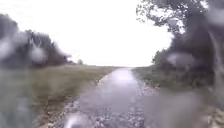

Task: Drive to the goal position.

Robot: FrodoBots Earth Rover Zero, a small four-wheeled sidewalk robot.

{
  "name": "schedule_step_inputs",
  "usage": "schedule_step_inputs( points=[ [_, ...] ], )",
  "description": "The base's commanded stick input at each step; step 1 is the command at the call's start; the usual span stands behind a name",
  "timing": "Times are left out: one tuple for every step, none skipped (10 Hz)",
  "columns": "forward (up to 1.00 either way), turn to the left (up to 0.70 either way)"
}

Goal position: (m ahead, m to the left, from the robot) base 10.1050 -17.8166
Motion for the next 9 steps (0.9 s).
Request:
schedule_step_inputs(
  points=[
    [1.00,-0.14],
    [1.00,0.00],
    [1.00,0.00],
    [1.00,0.00],
    [1.00,0.00],
    [1.00,0.00],
    [1.00,0.00],
    [1.00,0.00],
    [1.00,0.00]
  ],
)
